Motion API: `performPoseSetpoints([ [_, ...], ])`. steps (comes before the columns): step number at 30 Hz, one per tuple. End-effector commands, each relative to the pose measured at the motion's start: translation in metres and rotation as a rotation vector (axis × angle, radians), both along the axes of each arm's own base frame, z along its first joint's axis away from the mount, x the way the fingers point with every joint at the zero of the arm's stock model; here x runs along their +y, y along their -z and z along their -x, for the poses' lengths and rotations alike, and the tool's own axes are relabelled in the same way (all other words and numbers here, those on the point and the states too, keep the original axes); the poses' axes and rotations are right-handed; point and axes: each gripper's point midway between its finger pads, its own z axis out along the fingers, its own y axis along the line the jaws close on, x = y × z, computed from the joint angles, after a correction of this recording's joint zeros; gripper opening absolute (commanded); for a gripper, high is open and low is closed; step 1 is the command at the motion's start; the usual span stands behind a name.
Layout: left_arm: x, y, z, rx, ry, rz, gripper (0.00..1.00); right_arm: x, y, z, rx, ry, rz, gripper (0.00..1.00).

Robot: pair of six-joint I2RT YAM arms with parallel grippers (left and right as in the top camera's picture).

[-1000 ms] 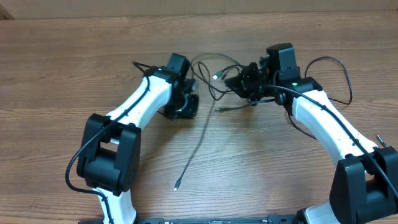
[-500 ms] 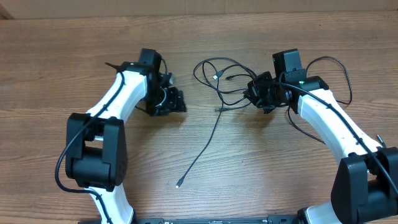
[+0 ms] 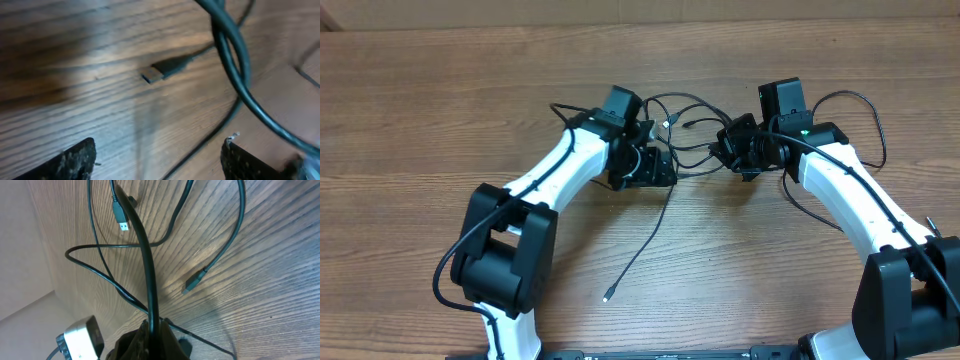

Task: Untangle cables

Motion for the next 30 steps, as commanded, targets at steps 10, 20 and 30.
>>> performPoseSetpoints([
  [10,0.05,0.022,-0.024,-0.151,-0.222,-0.397,0.04,0.003,-0.007,0.001,-0.028,-0.063,-0.005,0.04],
  [20,0.123,0.025,-0.025,-0.118,-0.287,-0.614,0.04,0.001,-0.006,0.001,-0.039,-0.079,0.004,0.04],
  [30,0.012,0.0,-0.002,-0.1,0.214,0.061,0.86,0.002,-0.006,0.001,-0.041,-0.082,0.006,0.04],
])
